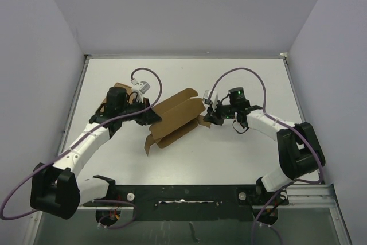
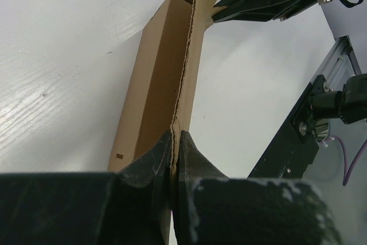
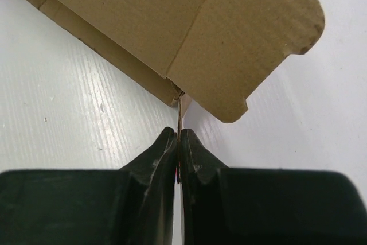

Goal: Fold the paper box

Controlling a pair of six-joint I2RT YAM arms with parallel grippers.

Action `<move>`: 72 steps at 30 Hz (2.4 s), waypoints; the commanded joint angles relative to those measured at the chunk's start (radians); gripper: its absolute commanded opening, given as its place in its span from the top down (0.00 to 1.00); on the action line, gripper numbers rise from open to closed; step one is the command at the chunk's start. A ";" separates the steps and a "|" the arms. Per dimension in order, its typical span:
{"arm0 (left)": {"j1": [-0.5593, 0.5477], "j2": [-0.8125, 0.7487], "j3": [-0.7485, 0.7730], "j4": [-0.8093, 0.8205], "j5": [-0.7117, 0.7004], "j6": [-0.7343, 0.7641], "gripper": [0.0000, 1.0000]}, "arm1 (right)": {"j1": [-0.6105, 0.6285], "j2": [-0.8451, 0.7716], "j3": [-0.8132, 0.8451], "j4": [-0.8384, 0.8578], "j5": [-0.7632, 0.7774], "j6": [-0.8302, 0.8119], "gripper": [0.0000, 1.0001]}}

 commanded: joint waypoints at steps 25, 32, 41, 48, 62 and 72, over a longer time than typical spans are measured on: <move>0.013 -0.092 -0.044 0.011 0.044 0.064 1.00 | -0.077 0.044 0.266 -0.429 -0.300 -0.264 0.38; 0.013 -0.094 -0.046 0.010 0.052 0.072 1.00 | -0.204 -0.010 0.388 -0.708 -0.389 -0.535 0.29; 0.014 -0.106 -0.052 0.022 0.066 0.074 1.00 | -0.210 0.147 0.422 -0.342 -0.173 -0.144 0.68; 0.017 -0.136 -0.062 0.031 0.064 0.082 1.00 | -0.133 0.322 0.506 -0.409 -0.205 -0.320 0.82; 0.029 -0.137 -0.074 0.040 0.069 0.083 1.00 | -0.047 0.228 0.319 -0.407 -0.343 -0.668 0.73; 0.028 -0.132 -0.078 0.047 0.075 0.080 1.00 | 0.003 0.211 0.269 -0.303 -0.316 -0.615 0.64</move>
